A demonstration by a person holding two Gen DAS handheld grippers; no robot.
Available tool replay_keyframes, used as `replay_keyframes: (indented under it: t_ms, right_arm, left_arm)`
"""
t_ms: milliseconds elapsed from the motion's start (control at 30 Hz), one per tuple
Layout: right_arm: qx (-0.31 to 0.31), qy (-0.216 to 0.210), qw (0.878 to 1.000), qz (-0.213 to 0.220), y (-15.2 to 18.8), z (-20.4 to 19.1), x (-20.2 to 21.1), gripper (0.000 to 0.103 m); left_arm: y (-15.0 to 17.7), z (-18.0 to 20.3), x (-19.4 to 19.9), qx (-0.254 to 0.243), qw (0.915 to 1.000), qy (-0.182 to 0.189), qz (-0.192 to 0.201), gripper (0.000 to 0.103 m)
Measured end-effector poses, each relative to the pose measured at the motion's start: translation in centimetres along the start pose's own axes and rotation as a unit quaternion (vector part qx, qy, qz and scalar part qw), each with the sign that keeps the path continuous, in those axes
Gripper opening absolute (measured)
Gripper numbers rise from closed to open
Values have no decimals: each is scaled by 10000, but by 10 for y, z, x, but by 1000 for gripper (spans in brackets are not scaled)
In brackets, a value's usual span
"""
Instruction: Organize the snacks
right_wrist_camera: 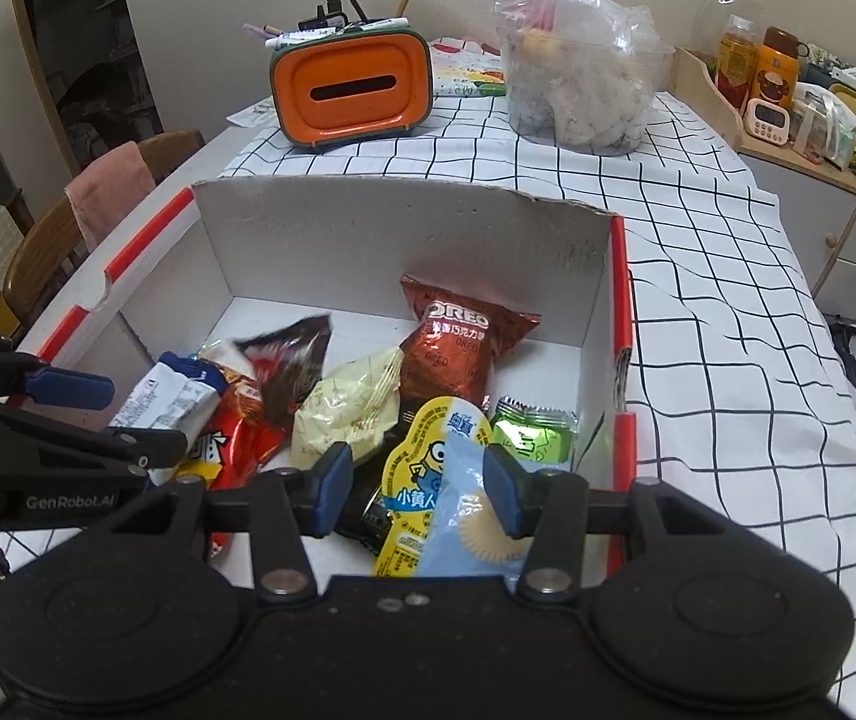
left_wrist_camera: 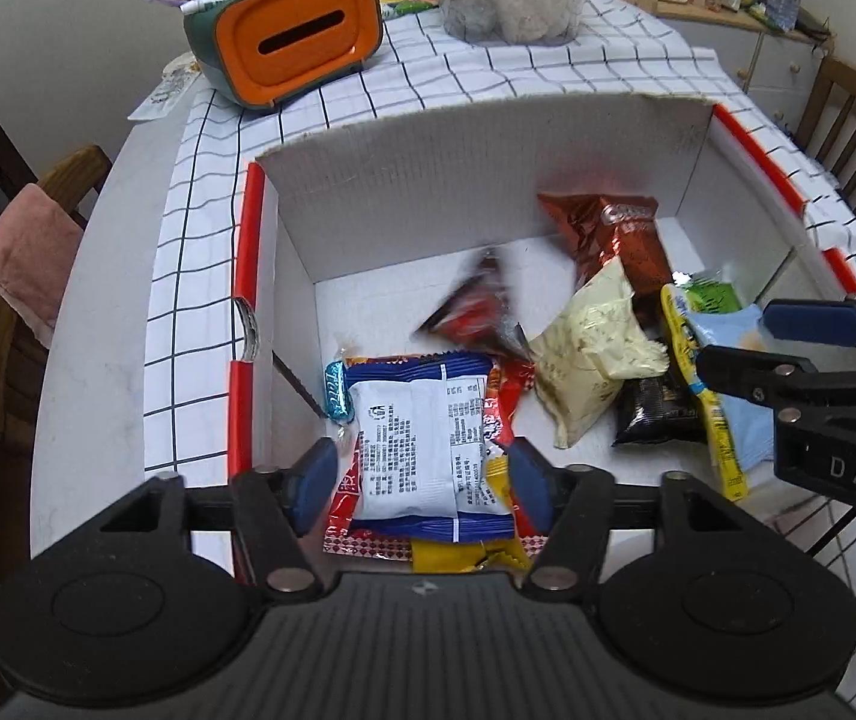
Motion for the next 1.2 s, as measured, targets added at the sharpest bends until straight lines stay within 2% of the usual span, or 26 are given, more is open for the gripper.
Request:
replay_keyframes:
  t_ms: [200,333,533,600,667,1000,1067,1200]
  right_arm:
    - [-98,-94,9998,133,-1,-2,19,51]
    - [-174,-148,9994,272,-3,-4,36,59]
    - [-233,-280,9986,386,1,-11,60,60]
    - [-259,-316,9982,438,3,-14,69,65]
    - [-294,-338,9976,523,5,-16,79,81]
    - [-440,-476,9943,847,15,-26,127,88]
    - [-479,-519,9933,915,17,-30,137,99]
    - [-524,-617,9909,1074,22,-37,155,102]
  left_arm:
    - [0,-1,19,25,9998,45,181,71]
    - [2,-3,34,70,9995,78,304,75]
    - [11,-5,58,96,9989,128,448,80]
    - [16,-6,67,124,9986,174,478,80]
    - [20,-6,76,142,9983,200,532,81]
    - [42,-15,123,288,9956,246,853,83]
    - [46,-16,132,308,9952,264,892,84]
    - [57,-20,147,443,9942,336,916,90]
Point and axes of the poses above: each gripper's, at about its wrist camera, not at the fingertips, and x roughly against the way its jaws point, z to its right, y to its underside, the point moved 8 cm from there along -x, roughly the way its jaws point
